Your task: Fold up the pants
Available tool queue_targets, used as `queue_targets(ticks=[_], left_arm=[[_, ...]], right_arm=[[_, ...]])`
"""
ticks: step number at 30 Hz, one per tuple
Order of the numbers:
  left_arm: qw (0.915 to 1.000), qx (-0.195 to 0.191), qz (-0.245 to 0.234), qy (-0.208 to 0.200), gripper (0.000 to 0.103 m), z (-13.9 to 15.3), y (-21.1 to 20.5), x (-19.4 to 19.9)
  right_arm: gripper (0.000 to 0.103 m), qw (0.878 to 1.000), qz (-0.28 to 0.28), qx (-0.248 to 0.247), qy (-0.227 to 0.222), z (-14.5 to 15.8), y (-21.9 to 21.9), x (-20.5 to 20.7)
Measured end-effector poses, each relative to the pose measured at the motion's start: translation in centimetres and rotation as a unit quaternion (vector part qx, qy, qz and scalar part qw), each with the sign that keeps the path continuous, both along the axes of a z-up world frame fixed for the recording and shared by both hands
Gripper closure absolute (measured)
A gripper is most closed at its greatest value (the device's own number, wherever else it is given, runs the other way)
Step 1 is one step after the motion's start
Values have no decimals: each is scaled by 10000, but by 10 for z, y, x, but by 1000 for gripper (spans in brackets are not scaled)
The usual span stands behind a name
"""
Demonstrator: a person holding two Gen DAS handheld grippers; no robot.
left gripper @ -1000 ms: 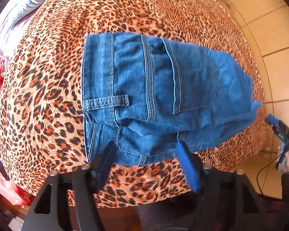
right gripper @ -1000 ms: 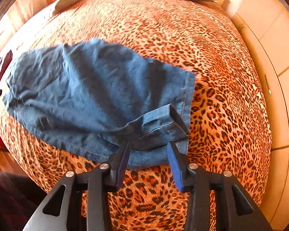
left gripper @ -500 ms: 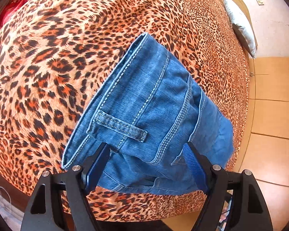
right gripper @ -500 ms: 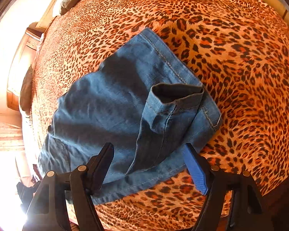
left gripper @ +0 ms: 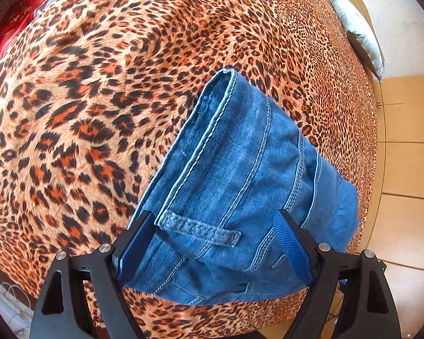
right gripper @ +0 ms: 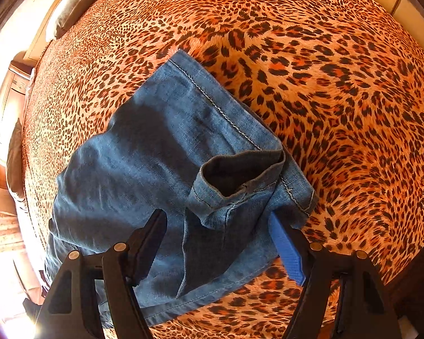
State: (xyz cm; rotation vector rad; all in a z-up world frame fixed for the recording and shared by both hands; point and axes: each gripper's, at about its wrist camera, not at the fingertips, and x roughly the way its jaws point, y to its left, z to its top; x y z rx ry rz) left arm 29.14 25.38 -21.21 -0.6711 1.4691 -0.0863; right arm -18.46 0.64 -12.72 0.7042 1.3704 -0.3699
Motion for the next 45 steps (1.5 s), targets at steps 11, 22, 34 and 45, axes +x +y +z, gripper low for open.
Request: queue_targets(ticks=[11,22,34,45], left_arm=[[9978,269,-462,-387,83,64,-21,0],[9939,599,-61,921,66,-4,-2,-13],[9988,-394,-302,-31,20,36,-38,-58],[9980,-445,24,438,25,-14,-48,-25]], right_arm=[[95,9815,-217,1213,-1467,46,-20,-31],[92,9883,-477,1149,-886,-19,-46,-89],[54,9716,-371,2143,-935,-6,-4,-106],[53,9538,140,2981,-341,-38,90,-91]])
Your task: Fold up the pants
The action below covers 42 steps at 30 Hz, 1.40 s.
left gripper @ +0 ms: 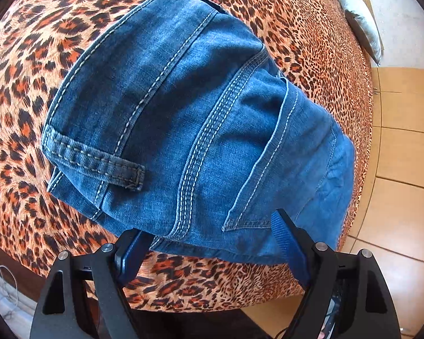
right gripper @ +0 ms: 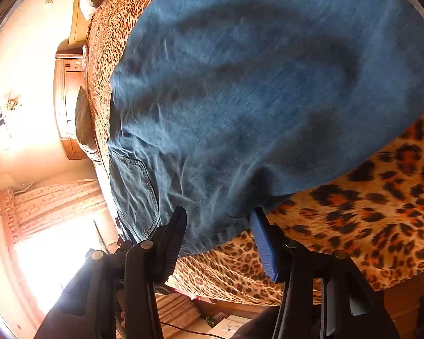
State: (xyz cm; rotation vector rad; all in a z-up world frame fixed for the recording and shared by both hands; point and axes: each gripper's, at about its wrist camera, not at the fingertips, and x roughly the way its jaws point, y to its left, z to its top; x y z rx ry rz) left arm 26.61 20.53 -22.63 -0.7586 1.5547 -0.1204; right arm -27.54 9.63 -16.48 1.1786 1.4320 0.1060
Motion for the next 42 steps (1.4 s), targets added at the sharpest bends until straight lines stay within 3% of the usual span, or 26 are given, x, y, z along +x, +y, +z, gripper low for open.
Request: queue_targets(ticks=[2,3,4,5,7,10,13,16,20,23,24,25,27,30,34,35,36,40,41,42], left_arm=[[9997,233,-71,102,44,-2,-2,3],[9990,401,-129,168,58,-2,-2,5],[9985,479,-140,216,67,-3,-1,5],[9984,494,-123,263,72,-1,2,4],[9987,418,-91,283,76,7,9,-3],[9983,511,-121,269,75,10,18,-14],[9971,355,-17,678,74,-12,26,-18],[9973,273,-75,678,71,-8,29,-14],[9972,151,-724,88,53,30,32,-20],[9957,-104,-761,-511,45,67,51,-17],[9952,-142,-674,-701,37,78,61,-9],[9941,-146,-600,-888,25,88,71,3],[9920,162,-588,-1103,18,100,85,34],[9911,494,-754,-982,18,91,89,77],[9947,460,-771,-503,18,56,77,119],[9950,516,-750,-413,18,48,77,125],[9955,528,-711,-335,18,41,77,129],[9986,68,-515,-54,22,20,76,131],[9984,148,-552,-26,26,20,72,129],[9975,323,-626,-66,40,20,70,128]], right_arm=[[54,10000,32,47,68,-8,10,4],[61,10000,42,-17,16,-6,12,5],[72,9999,69,-33,-107,-3,14,9],[101,9997,159,-6,-208,0,15,12],[100,9989,278,42,-364,10,21,14],[100,9976,533,34,-441,20,22,2],[99,9977,670,-135,-40,-3,22,-7],[95,9969,723,-266,128,-13,25,-3],[64,9926,1182,-264,87,14,26,2],[63,9862,1549,-339,-482,54,24,15],[62,9830,1626,-444,-730,69,23,25],[60,9786,1723,-609,-948,82,24,36],[45,9647,1967,-1097,-1366,104,28,70],[44,9393,2294,-1786,-1823,124,46,132],[44,9047,2699,-2380,-2280,133,77,200],[38,8924,2869,-2530,-2394,131,87,213],[28,8854,3084,-2548,-2367,124,98,227],[28,8587,3951,-2778,-1716,68,129,250],[40,8454,4277,-2823,-1509,55,136,250],[86,8234,4711,-2853,-1367,45,146,246]])
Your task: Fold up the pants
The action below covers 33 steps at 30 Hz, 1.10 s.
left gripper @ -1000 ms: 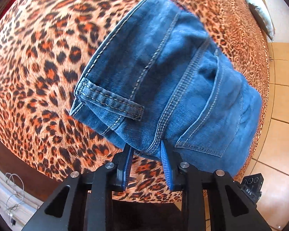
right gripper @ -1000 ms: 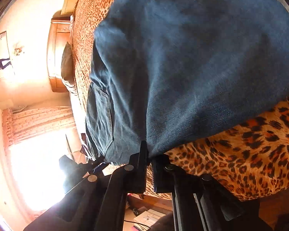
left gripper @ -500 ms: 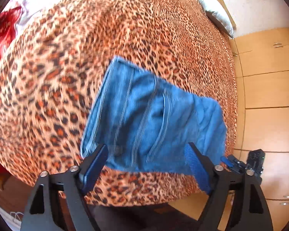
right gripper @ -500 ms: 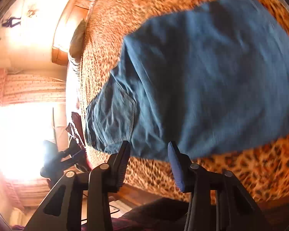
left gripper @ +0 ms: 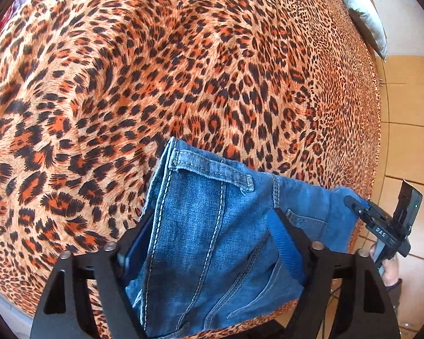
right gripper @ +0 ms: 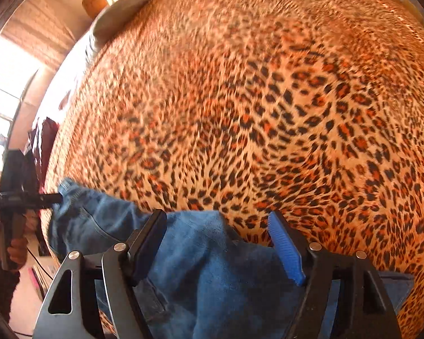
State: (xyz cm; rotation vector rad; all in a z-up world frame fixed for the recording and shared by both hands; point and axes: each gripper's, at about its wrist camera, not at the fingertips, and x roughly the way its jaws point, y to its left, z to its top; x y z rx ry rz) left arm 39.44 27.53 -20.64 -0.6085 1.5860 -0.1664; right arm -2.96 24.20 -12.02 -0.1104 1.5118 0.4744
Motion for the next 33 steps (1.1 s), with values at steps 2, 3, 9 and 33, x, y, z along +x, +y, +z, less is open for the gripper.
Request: queue_targets(ticks=[2,3,9,33], left_arm=[[9994,282,-156,-107,59,5,-2,-6],[9991,338,-153,-212,65,12,-2,-10],[9954,956,-11,-91,63,0,1,-14],[9963,202,836,-84,26,9,21,1]], right_arm=[[100,9969,603,-494,-101,-4,12,-14],[100,9971,569,-448,-228,3,13,-14],[93,9972,-142,-588,-436,-19,8,-2],[47,9035,-4132,975,-588,9,-303,-101]])
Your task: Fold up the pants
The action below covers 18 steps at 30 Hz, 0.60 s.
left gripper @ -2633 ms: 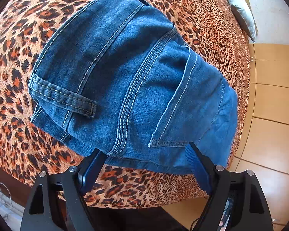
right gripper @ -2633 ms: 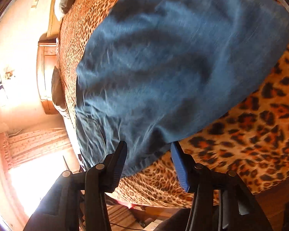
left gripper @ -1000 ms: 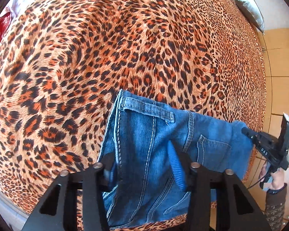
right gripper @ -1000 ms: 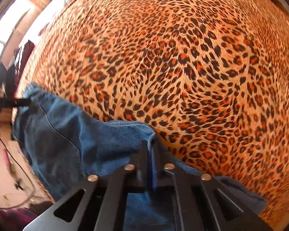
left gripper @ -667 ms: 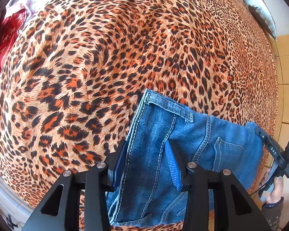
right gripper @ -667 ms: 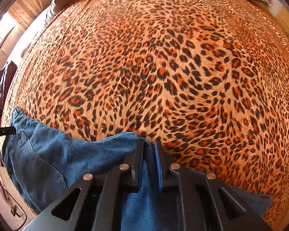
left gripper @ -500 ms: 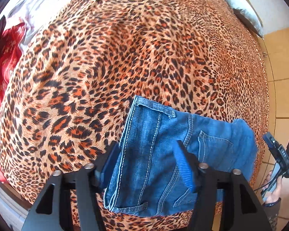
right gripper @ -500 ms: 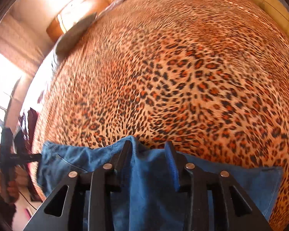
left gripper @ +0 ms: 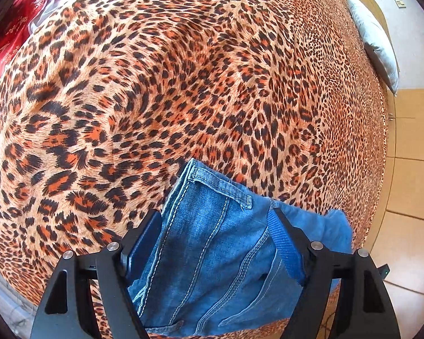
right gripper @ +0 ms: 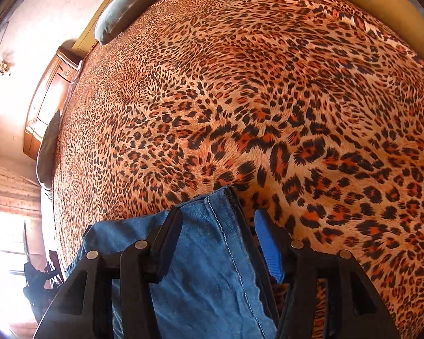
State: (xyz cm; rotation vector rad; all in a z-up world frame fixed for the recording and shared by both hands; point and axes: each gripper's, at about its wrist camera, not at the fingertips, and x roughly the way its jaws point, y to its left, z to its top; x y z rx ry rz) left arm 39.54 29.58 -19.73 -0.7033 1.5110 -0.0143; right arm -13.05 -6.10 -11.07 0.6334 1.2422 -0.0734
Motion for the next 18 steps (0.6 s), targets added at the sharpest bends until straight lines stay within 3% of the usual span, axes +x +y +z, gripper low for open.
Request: queue_targets(ticks=[2,4,5,6,7,9,11,14,18], left_arm=[[9999,107,-66,76,26,-7,-7,4],[9992,321,-182,156,34,-11,-14,5],[9980,539,-263,213,43,-11,-18,4],[9972,617,-333,255,54,-11,-22,3],[9964,720,-374,263,54,-9,-26,1],[9936,996,-489,216,54,-8,-31,2],[9914,1152,-534,309,54,-12,-34,4],[9920,1123,-436,377,54,-15,-35,8],[9952,855,-342,342,53,-2,-24,1]], right_arm=[[48,9998,174,-108,79,-9,10,8],[65,9980,455,-397,193,-15,21,14],[87,9952,638,-688,292,-17,26,17],[89,9937,755,-777,293,-15,29,18],[94,9936,760,-819,185,-8,28,17],[94,9947,552,-861,-121,7,17,13],[94,9951,516,-834,136,-4,9,15],[87,9924,560,-1045,345,-20,12,19],[79,9932,535,-984,333,-10,14,15]])
